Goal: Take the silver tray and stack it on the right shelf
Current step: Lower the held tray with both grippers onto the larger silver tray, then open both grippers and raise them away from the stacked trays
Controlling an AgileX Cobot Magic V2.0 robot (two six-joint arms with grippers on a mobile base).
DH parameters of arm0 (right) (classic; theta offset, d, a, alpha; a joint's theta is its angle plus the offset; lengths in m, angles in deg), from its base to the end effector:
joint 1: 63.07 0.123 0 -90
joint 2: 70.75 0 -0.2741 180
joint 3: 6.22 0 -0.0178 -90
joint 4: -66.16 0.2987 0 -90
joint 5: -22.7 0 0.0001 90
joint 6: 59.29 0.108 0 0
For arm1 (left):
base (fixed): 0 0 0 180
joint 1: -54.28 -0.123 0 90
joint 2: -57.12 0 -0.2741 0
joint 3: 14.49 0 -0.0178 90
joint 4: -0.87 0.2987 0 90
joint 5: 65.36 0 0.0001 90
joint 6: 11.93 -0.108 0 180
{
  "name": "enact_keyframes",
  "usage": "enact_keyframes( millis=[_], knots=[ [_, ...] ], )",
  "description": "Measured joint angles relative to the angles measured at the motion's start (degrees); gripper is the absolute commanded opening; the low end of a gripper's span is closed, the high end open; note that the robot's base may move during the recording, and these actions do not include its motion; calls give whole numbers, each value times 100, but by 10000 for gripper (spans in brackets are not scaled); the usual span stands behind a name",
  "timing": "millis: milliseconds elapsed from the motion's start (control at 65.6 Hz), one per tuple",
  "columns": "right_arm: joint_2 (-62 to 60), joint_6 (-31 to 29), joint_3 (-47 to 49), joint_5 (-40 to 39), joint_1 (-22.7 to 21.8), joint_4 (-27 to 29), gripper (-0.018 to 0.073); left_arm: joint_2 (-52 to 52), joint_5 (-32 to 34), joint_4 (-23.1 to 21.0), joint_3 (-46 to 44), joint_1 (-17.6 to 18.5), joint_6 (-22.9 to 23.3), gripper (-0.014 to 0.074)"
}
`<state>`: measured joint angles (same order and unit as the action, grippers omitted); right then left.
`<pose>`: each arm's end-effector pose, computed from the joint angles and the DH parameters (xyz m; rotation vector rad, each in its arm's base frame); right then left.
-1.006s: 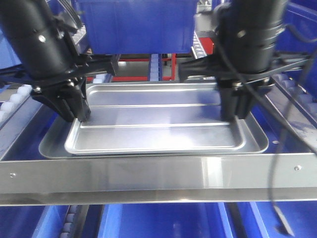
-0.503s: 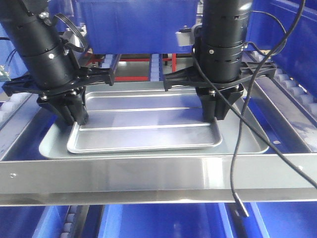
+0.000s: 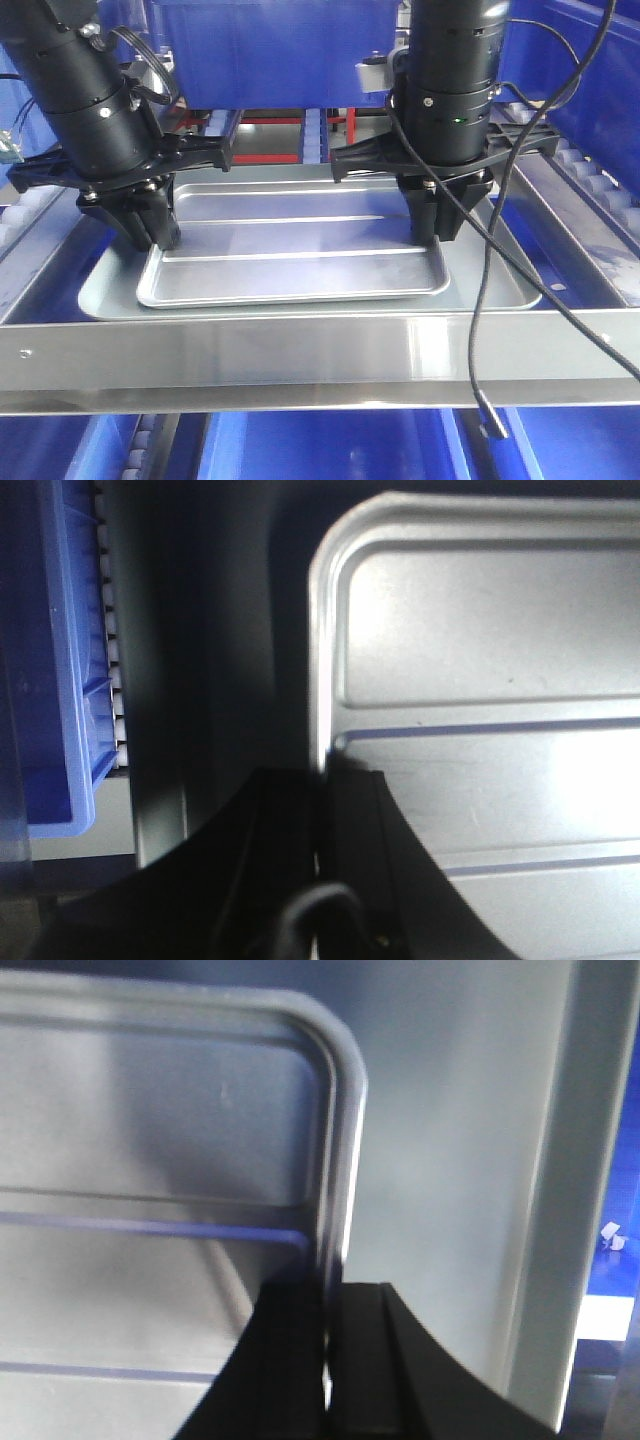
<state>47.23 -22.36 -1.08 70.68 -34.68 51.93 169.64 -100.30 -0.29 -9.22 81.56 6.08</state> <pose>0.4027 0.1952 0.1658 0.0185 2.7478 0.0034 0.3789 -0.1968 0.1567 0.1993 2.6880 -0.2712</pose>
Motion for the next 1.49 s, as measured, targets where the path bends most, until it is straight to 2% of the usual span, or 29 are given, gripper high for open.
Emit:
enact_keyframes(
  millis=[107, 183, 259, 351, 442, 533, 594, 732, 777, 808, 991, 1067, 1143, 1204, 1280, 1341, 1402, 1433, 1448, 1494],
  knots=[
    [0, 0, 0, 44, 0, 0, 71, 0, 0, 0, 0, 18, 0, -100],
    [0, 0, 7, 100, 0, 0, 129, 0, 0, 0, 0, 46, 0, -98],
    [0, 0, 7, 181, 0, 0, 236, 0, 0, 0, 0, 59, 0, -98],
    [0, -16, 7, 219, 0, 17, 426, 0, 50, -4, -9, 71, -14, -98],
    [0, -20, 13, 189, 21, 85, 575, 0, 11, -60, -81, 95, -27, -97],
    [0, -29, 26, 122, 45, 161, 614, 0, -155, -98, -242, 95, -52, -73],
    [0, -29, 35, 78, 45, 209, 614, 0, -271, -98, -307, 83, -73, 22],
    [0, -43, 48, 2, 58, 349, 614, 0, -320, -182, -394, 61, -101, 346],
    [-25, -56, 48, -40, 70, 384, 614, 0, -333, -227, -409, 61, -101, 406],
    [-56, -60, 48, -64, 84, 416, 614, 0, -343, -252, -409, 61, -101, 416],
    [-503, -84, 62, -291, 122, 492, 614, 0, -374, -263, -450, 61, -110, 407],
    [-690, -84, 62, -321, 110, 492, 614, 0, -374, -241, -493, 61, -110, 377],
    [-791, -84, 62, -321, 77, 492, 613, 0, -446, -241, -592, 61, -110, 251],
    [-861, -84, 62, -292, 68, 492, 592, 0, -639, -241, -787, 61, -110, 96],
    [-951, -89, 62, -268, 54, 432, 469, 0, -941, -230, -1021, 61, -110, -113],
    [-1004, -89, 62, -256, 54, 341, 316, 0, -1023, -203, -1137, 61, -110, -83],
    [-1004, -98, 62, -256, 54, 273, 105, 0, -1013, -178, -1173, 61, -110, -81],
    [-1004, -98, 62, -256, 54, 250, 46, 0, -984, -166, -1185, 61, -110, -85],
    [-1004, -98, 62, -256, 54, 233, 33, 0, -970, -156, -1185, 61, -110, -90],
    [-982, -98, 62, -256, 54, 224, 77, 0, -946, -145, -1198, 61, -110, -97]
  ],
)
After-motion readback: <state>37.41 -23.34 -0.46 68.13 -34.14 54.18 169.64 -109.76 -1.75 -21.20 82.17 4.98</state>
